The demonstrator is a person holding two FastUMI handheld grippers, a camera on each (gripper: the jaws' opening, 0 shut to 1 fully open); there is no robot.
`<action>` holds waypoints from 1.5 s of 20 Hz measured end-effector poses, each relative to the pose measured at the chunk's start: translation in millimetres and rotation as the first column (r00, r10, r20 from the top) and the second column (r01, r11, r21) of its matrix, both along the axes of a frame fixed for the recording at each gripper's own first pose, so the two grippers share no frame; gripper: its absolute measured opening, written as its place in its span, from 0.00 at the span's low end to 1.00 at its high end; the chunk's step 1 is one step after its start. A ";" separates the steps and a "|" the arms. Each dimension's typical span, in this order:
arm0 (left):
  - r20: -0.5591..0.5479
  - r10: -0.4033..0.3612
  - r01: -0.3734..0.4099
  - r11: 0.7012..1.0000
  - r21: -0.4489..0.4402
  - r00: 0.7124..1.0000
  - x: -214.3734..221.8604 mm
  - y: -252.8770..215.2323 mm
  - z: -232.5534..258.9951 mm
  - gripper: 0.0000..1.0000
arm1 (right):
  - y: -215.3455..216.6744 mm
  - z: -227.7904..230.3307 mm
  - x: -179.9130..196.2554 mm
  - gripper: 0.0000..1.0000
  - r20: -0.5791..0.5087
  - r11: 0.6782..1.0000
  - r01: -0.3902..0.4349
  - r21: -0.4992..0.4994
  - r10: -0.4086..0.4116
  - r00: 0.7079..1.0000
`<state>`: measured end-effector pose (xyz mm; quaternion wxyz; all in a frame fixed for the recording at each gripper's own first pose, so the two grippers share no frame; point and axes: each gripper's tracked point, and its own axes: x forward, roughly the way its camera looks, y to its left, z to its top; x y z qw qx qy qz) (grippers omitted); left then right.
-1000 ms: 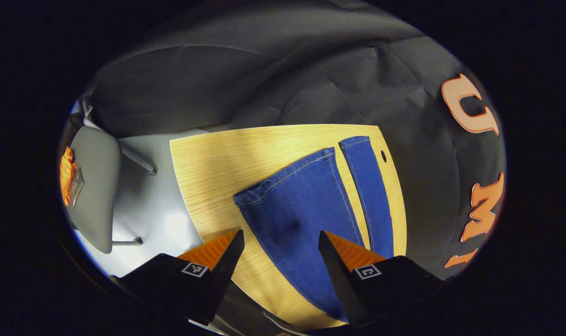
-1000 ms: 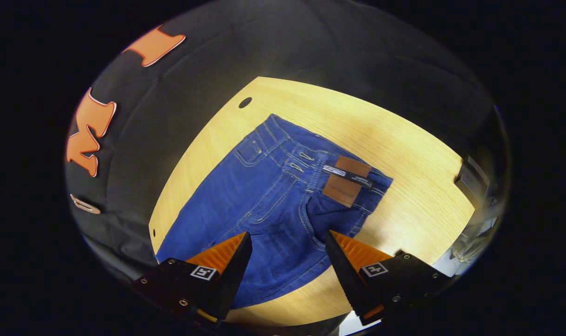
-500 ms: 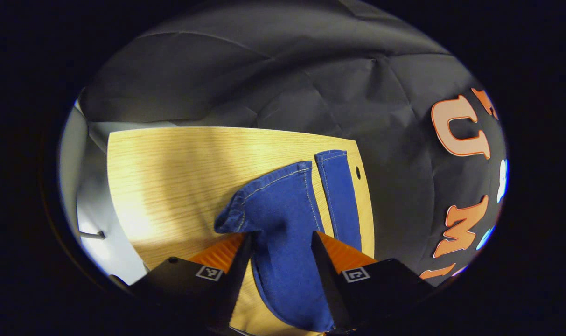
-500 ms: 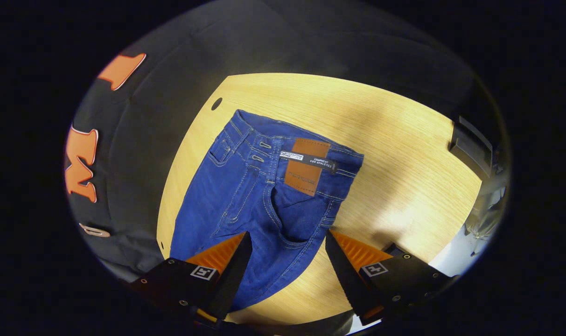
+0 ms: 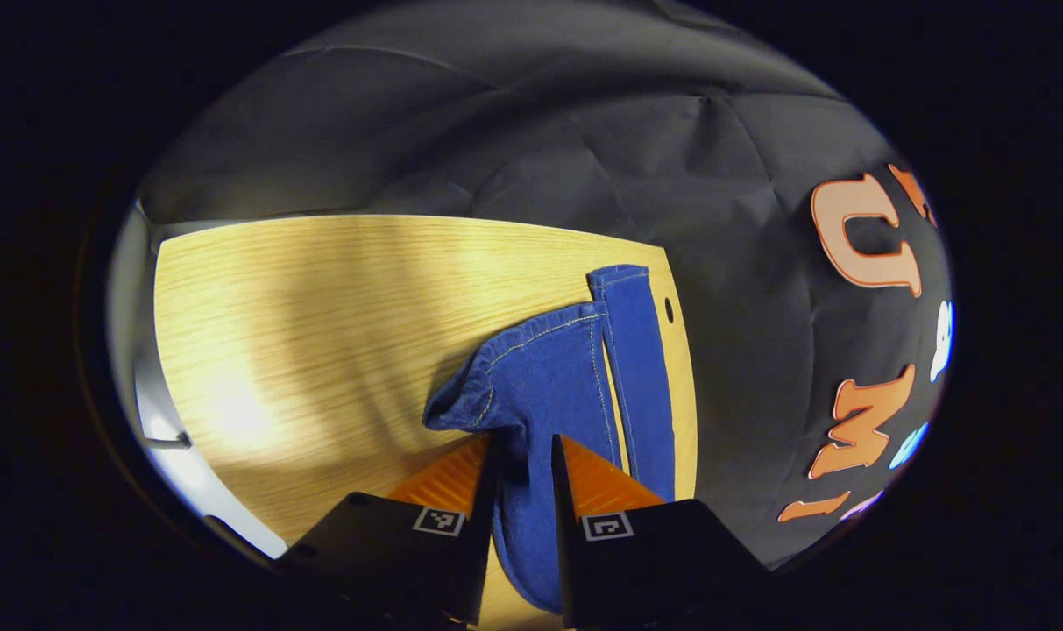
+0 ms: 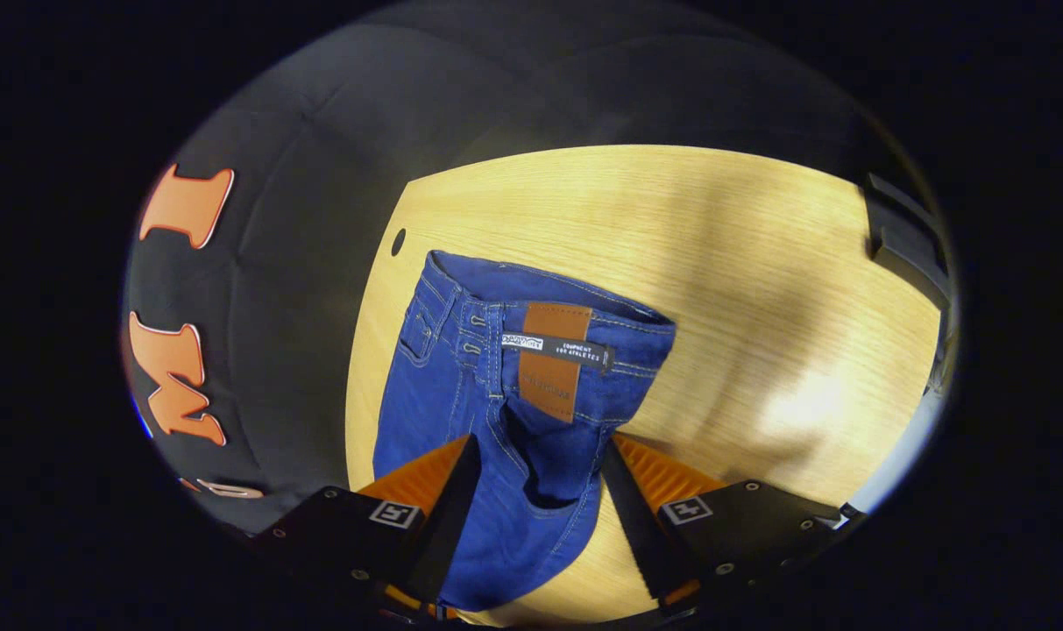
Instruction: Grasp the waist and the cuffs of the jeans and fold them to make the two legs overlap; first hold the waist and fold one-third of the jeans toward the cuffs, then hold the cuffs and fold the remaining one-third in the same direction to finish folding.
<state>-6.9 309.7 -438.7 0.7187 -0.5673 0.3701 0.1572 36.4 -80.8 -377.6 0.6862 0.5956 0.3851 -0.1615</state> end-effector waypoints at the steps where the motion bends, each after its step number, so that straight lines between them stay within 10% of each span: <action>1: -0.004 -0.008 0.008 1.000 0.009 1.000 4.5 -0.1 -2.1 0.27 | -1.8 -5.6 -1.9 0.80 -0.022 1.000 -0.007 -0.016 0.007 1.000; 3: -0.017 -0.017 0.018 1.000 0.025 1.000 10.1 1.4 -5.7 0.34 | -2.4 -9.2 -4.1 0.52 -0.057 1.000 0.000 -0.012 -0.001 0.998; 5: -0.081 0.056 -0.055 0.998 0.017 0.995 -5.3 8.1 -12.4 0.15 | -4.7 -6.6 -7.0 0.36 -0.073 1.000 0.012 0.003 -0.012 0.997; 8: -0.087 0.024 -0.022 0.999 0.034 0.996 -0.1 4.7 -8.0 0.03 | 0.5 -10.5 -1.7 0.24 -0.093 0.999 0.040 0.002 -0.039 0.995; 10: -0.113 0.023 -0.015 0.998 0.066 0.993 -7.8 8.2 -4.0 0.01 | 8.0 -7.1 -1.9 0.36 -0.081 1.000 0.005 -0.001 -0.005 0.997; 14: -0.101 0.009 -0.002 0.998 0.069 0.995 -9.1 5.6 0.2 0.01 | 8.0 -9.4 2.2 0.08 -0.066 0.998 0.065 -0.004 -0.065 0.996; 30: 0.062 -0.054 0.038 0.971 0.236 0.997 41.6 -9.8 127.3 0.01 | 1.5 60.5 17.4 0.08 0.136 0.990 -0.029 0.141 0.010 0.991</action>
